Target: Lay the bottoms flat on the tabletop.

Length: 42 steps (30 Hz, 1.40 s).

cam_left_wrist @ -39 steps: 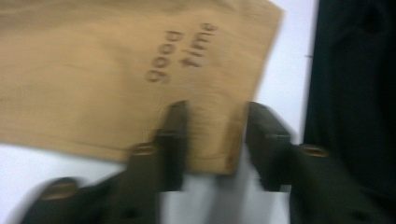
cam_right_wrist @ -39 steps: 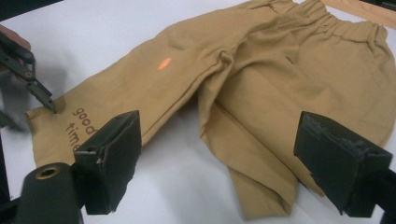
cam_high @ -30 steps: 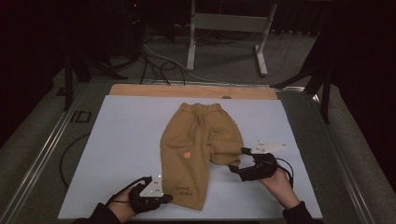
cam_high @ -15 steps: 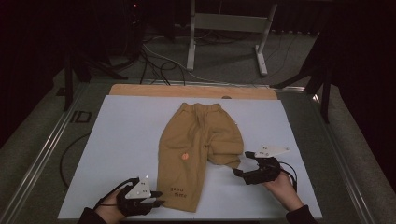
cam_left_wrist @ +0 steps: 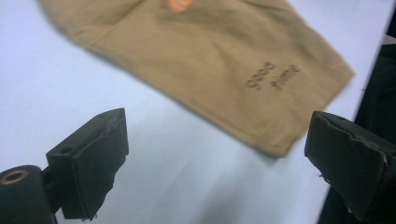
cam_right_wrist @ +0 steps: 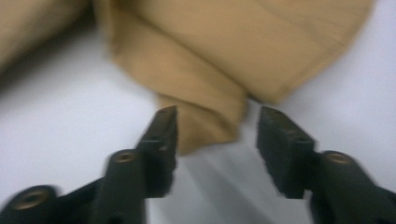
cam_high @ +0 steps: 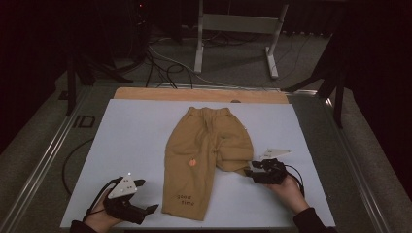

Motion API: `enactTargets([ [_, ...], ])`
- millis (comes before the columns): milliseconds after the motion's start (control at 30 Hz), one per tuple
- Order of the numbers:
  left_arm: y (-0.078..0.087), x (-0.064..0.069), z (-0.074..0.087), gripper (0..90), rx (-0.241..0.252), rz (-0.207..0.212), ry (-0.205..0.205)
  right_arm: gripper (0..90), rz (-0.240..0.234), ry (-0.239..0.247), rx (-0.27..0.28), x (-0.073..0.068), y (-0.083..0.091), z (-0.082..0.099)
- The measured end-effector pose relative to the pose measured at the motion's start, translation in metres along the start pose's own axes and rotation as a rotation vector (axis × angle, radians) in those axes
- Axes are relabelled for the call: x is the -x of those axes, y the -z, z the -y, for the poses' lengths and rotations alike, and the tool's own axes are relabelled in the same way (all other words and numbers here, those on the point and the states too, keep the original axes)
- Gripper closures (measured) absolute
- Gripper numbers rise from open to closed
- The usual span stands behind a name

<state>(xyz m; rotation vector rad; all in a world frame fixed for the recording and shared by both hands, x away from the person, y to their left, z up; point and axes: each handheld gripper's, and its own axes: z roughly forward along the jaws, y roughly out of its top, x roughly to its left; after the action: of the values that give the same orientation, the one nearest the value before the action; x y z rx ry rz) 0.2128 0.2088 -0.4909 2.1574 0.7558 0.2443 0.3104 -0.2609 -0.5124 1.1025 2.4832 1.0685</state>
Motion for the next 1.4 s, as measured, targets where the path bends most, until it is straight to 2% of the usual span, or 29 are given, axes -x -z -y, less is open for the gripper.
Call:
enactTargets([
  [33, 0.001, -0.001, 0.001, 7.6, 0.007, -0.003, 0.007, 54.1, 0.027, -0.010, -0.010, 0.002, -0.004, -0.001],
  [67, 0.001, -0.003, 0.002, 7.6, 0.009, -0.014, 0.013, 57.5, 0.025, -0.011, -0.019, 0.004, -0.008, -0.001],
  [133, 0.002, -0.005, 0.003, 7.7, 0.020, -0.020, 0.030, 75.4, 0.014, -0.016, -0.019, 0.007, -0.010, -0.004],
  [200, 0.003, -0.005, 0.003, 8.1, 0.025, -0.029, 0.031, 86.5, 0.005, 0.015, -0.027, 0.006, -0.011, -0.006],
  [233, 0.003, -0.005, 0.003, 8.4, 0.032, -0.027, 0.036, 88.6, 0.009, 0.021, -0.028, 0.005, -0.011, -0.006],
  [300, 0.003, -0.006, 0.003, 8.5, 0.043, -0.034, 0.045, 89.4, -0.002, 0.001, -0.029, 0.005, -0.009, -0.007],
  [333, 0.004, -0.006, 0.003, 8.6, 0.045, -0.033, 0.048, 89.5, -0.002, 0.008, -0.023, 0.005, -0.005, -0.008],
  [500, 0.004, -0.007, 0.003, 8.7, 0.046, -0.044, 0.051, 89.7, 0.020, 0.022, 0.070, 0.002, 0.032, -0.018],
  [533, 0.004, -0.007, 0.003, 8.7, 0.046, -0.044, 0.051, 89.7, 0.020, 0.022, 0.070, 0.002, 0.032, -0.018],
  [567, 0.004, -0.008, 0.002, 8.7, 0.048, -0.048, 0.050, 89.6, 0.038, 0.047, 0.111, -0.002, 0.056, -0.023],
  [633, 0.004, -0.008, 0.002, 8.7, 0.047, -0.048, 0.052, 89.7, 0.042, 0.052, 0.123, -0.003, 0.064, -0.024],
  [667, 0.005, -0.008, 0.002, 8.7, 0.049, -0.055, 0.052, 89.7, 0.063, 0.077, 0.146, -0.008, 0.079, -0.028],
  [700, 0.005, -0.008, 0.002, 8.7, 0.049, -0.055, 0.052, 89.7, 0.063, 0.077, 0.146, -0.008, 0.079, -0.028],
  [733, 0.005, -0.009, 0.001, 8.7, 0.054, -0.056, 0.054, 89.6, 0.066, 0.099, 0.173, -0.012, 0.093, -0.032],
  [767, 0.005, -0.009, 0.001, 8.7, 0.054, -0.056, 0.054, 89.6, 0.070, 0.108, 0.180, -0.015, 0.099, -0.035],
  [833, 0.006, -0.009, 0.001, 8.7, 0.056, -0.060, 0.055, 89.6, 0.063, 0.123, 0.191, -0.018, 0.104, -0.037],
  [867, 0.006, -0.009, 0.001, 8.7, 0.054, -0.060, 0.055, 89.6, 0.025, 0.147, 0.185, -0.026, 0.109, -0.041],
  [900, 0.006, -0.009, 0.001, 8.7, 0.052, -0.062, 0.054, 89.6, 0.025, 0.147, 0.185, -0.026, 0.109, -0.041],
  [933, 0.006, -0.009, 0.000, 8.7, 0.053, -0.063, 0.053, 89.4, -0.015, 0.221, 0.135, -0.039, 0.107, -0.043],
  [1033, 0.005, -0.008, 0.001, 8.7, 0.052, -0.060, 0.051, 89.0, -0.108, 0.312, 0.037, -0.060, 0.096, -0.041],
  [1067, 0.005, -0.008, 0.000, 8.7, 0.051, -0.059, 0.048, 89.0, -0.156, 0.336, 0.003, -0.066, 0.092, -0.039],
  [1100, 0.005, -0.008, 0.000, 8.7, 0.051, -0.059, 0.048, 89.0, -0.156, 0.336, 0.003, -0.066, 0.092, -0.039],
  [1167, 0.005, -0.008, 0.001, 8.7, 0.051, -0.059, 0.050, 88.8, -0.209, 0.407, -0.060, -0.081, 0.083, -0.034],
  [1200, 0.005, -0.008, 0.001, 8.7, 0.051, -0.059, 0.050, 88.8, -0.209, 0.407, -0.060, -0.081, 0.083, -0.034],
  [1233, 0.005, -0.008, 0.001, 8.7, 0.048, -0.058, 0.047, 84.0, -0.294, 0.438, -0.123, -0.095, 0.072, -0.027],
  [1267, 0.005, -0.008, 0.001, 8.6, 0.048, -0.058, 0.047, 84.0, -0.294, 0.438, -0.123, -0.095, 0.072, -0.027],
  [1300, 0.004, -0.008, 0.001, 8.4, 0.051, -0.054, 0.047, 61.9, -0.380, 0.454, -0.114, -0.097, 0.068, -0.024],
  [1333, 0.004, -0.008, 0.000, 8.4, 0.052, -0.052, 0.050, 58.9, -0.374, 0.459, -0.111, -0.098, 0.069, -0.023],
  [1400, 0.003, -0.007, 0.000, 8.0, 0.047, -0.040, 0.051, 38.6, -0.372, 0.432, -0.078, -0.094, 0.069, -0.023],
])
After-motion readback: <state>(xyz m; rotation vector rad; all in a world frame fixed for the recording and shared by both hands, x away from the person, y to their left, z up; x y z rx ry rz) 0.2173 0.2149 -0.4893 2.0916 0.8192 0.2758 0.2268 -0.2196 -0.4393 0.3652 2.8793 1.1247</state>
